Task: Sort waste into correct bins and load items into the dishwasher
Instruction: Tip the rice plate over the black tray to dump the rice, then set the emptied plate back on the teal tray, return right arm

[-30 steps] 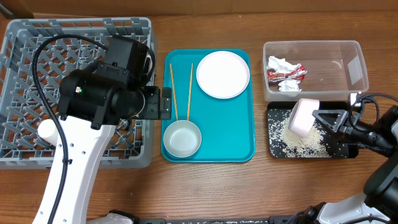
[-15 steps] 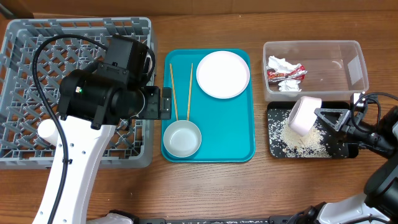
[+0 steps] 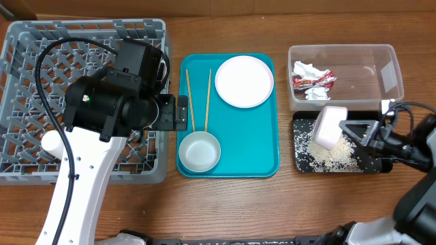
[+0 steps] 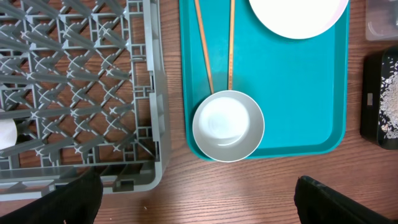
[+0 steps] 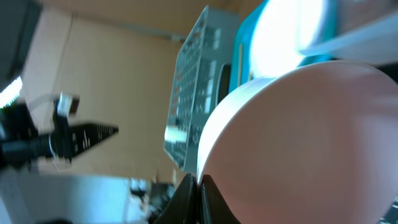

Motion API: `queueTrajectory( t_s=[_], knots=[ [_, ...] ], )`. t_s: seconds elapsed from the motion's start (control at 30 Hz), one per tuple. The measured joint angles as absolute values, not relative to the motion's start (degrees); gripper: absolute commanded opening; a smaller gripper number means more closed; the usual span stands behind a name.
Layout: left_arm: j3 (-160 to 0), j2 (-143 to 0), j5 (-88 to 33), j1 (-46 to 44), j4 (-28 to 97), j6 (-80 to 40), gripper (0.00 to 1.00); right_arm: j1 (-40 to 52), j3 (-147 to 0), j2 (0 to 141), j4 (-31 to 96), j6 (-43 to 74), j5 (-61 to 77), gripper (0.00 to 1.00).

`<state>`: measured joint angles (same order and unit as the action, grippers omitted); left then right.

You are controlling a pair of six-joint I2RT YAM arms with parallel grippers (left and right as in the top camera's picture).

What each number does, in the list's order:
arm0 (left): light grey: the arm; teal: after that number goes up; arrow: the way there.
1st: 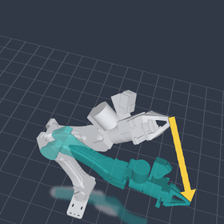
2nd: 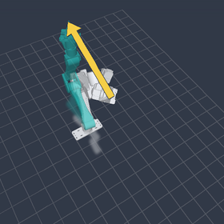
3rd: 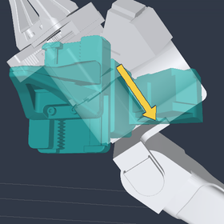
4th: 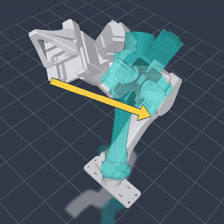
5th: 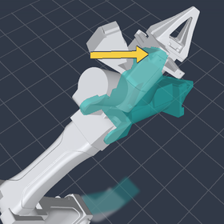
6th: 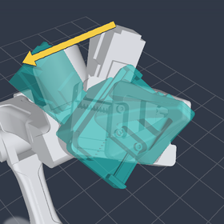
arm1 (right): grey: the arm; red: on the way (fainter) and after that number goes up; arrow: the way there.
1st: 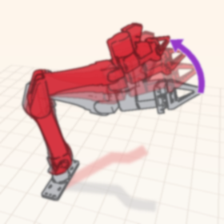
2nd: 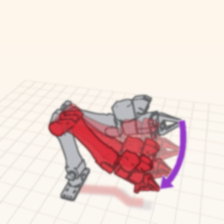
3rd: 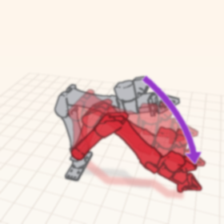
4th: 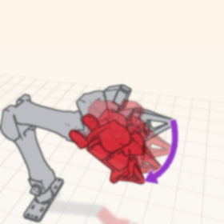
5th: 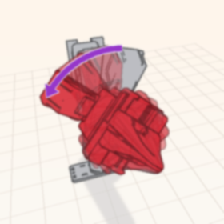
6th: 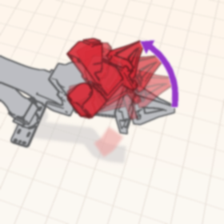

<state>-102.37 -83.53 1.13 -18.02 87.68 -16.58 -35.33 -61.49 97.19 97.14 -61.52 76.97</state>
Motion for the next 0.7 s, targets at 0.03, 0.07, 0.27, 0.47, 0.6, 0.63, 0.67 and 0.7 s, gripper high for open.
queueTrajectory(
  t_s=[0.03, 0.07, 0.27, 0.47, 0.6, 0.63, 0.67, 0.7],
  knots=[
    [-102.4, -83.5, 1.1, -18.0, 87.7, -16.6, 1.0, -33.4, -61.6, 94.4, 97.1, -61.5, 76.4, 0.04],
    [-102.4, -83.5, 1.1, -18.0, 87.7, -16.6, 1.0, -30.9, -61.9, 91.2, 97.1, -61.0, 75.4, 0.04],
    [-102.4, -83.5, 1.1, -18.0, 87.7, -16.6, 1.0, -14.5, -64.9, 76.9, 82.3, -42.8, 62.5, 0.04],
    [-102.4, -83.5, 1.1, -18.0, 87.7, -16.6, 1.0, 10.1, -65.0, 75.4, 65.1, -7.9, 33.6, 0.04],
    [-102.4, -83.5, 1.1, -18.0, 87.7, -16.6, 1.0, 26.5, -65.1, 79.0, 57.4, 3.0, 20.1, 0.04],
    [-102.4, -83.5, 1.1, -18.0, 87.7, -16.6, 1.0, 28.9, -65.1, 80.5, 56.2, 4.4, 18.1, 0.04],
    [-102.4, -83.5, 1.1, -18.0, 87.7, -16.6, 1.0, 32.3, -65.1, 83.3, 53.7, 6.5, 14.4, 0.04],
    [-102.4, -83.5, 1.1, -18.0, 87.7, -16.6, 1.0, 33.7, -65.1, 85.1, 53.0, 7.4, 12.4, 0.04]
  ],
)
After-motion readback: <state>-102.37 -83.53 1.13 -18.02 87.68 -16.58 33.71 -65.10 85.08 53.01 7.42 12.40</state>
